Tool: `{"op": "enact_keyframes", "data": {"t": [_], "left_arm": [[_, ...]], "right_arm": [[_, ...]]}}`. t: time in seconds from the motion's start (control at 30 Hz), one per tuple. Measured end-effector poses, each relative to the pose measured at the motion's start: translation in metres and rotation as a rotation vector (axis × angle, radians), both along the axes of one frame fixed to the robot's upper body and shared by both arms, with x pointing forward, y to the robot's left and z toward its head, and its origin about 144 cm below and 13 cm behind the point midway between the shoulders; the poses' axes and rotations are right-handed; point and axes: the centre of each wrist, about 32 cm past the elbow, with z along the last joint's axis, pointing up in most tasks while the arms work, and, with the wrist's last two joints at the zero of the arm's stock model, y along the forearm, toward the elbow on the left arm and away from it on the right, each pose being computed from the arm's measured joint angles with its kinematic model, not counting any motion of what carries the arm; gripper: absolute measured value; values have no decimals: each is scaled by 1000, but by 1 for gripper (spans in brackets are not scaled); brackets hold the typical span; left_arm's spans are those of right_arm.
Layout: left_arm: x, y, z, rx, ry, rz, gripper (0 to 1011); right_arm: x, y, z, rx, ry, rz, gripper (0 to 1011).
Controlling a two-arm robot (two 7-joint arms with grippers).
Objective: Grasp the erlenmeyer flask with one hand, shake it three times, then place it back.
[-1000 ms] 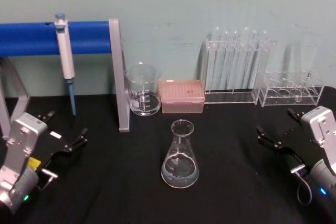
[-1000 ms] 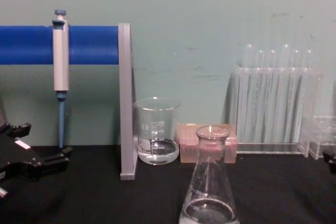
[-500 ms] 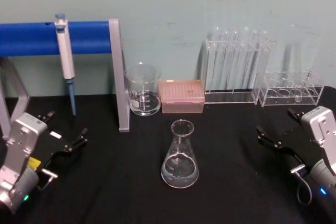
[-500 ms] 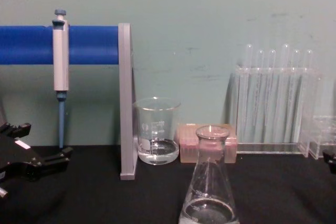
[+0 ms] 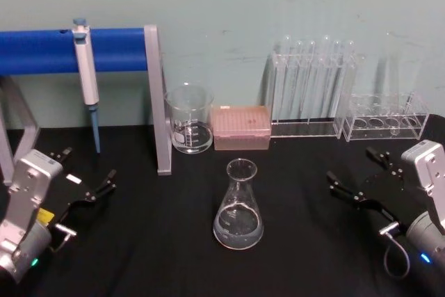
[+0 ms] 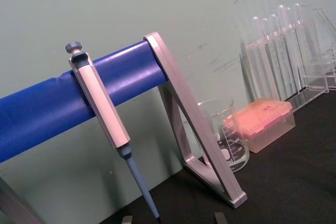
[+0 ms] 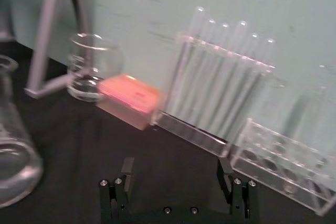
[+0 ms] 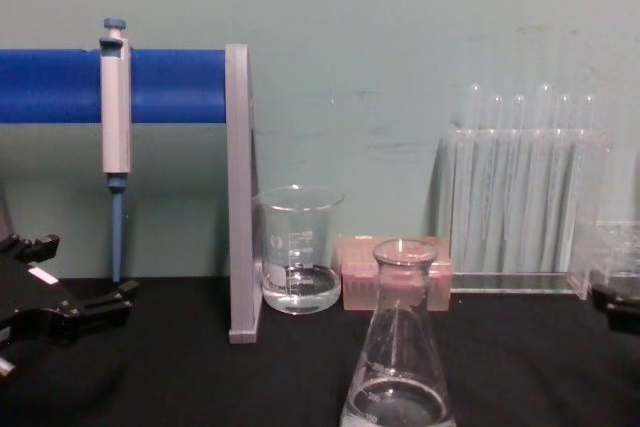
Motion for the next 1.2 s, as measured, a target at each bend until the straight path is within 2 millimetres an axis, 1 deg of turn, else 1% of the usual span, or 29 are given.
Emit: {"op": "enact_keyframes", "data": {"t": [0.23, 0.43, 0.87, 1.2], "left_arm": [[0, 0, 0, 0, 0, 0, 1001], [0, 0, 0, 0, 0, 0, 1001], [0, 0, 0, 0, 0, 0, 1001], [0, 0, 0, 0, 0, 0, 1001]], "right_arm": [[-6, 12, 10, 76, 39, 117, 1000], [-8, 23, 14, 121, 61, 179, 1000], [-13, 34, 16, 150, 90, 240, 1000], [-23, 43, 14, 173, 129, 270, 1000]]}}
